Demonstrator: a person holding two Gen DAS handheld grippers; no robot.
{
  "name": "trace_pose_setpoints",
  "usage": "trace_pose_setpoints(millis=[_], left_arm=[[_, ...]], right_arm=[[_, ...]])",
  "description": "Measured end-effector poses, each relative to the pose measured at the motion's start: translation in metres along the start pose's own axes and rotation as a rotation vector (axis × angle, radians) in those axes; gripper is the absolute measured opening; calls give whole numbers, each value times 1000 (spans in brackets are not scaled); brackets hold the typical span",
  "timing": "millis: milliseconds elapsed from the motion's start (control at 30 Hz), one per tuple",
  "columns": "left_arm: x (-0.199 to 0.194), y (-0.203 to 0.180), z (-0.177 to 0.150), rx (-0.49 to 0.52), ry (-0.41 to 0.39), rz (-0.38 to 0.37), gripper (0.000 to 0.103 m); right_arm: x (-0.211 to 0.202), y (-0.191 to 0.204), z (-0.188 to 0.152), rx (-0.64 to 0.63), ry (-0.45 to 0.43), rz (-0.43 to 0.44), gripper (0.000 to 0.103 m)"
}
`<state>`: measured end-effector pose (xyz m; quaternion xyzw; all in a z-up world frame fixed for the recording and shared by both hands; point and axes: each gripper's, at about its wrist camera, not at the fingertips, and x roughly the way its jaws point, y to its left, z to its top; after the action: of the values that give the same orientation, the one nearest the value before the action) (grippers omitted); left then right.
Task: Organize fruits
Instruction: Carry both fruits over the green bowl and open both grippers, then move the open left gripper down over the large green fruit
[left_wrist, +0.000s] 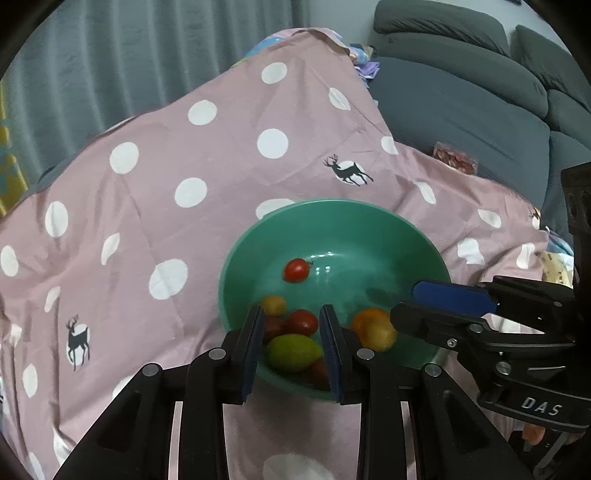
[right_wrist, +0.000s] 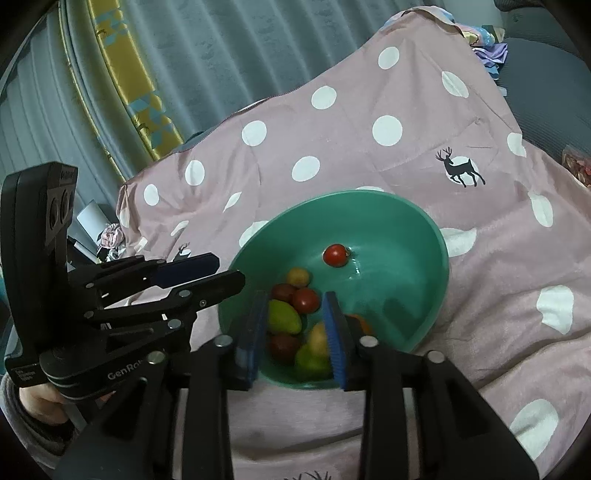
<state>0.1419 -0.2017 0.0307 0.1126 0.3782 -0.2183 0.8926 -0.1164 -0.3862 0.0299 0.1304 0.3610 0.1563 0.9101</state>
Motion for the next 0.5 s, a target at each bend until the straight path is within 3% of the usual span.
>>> trace_pose_setpoints(millis=[133, 200, 267, 433, 500], left_arm=[[-8, 6, -6, -28, -3, -3, 30], [-14, 9, -12, -46, -4, 0, 35], [-22, 13, -22, -70, -5, -3, 50], [-50, 27, -60, -132, -12, -6, 54], [-65, 38, -79, -165, -14, 0, 61]], right_arm=[[-7, 4, -2, 3, -10, 9, 40], [-12, 8, -6, 3, -12, 19, 40], [-18, 12, -12, 3, -15, 45, 41], [-29, 24, -33, -8, -5, 136, 44], [-31, 30, -43, -11, 12, 181, 44]])
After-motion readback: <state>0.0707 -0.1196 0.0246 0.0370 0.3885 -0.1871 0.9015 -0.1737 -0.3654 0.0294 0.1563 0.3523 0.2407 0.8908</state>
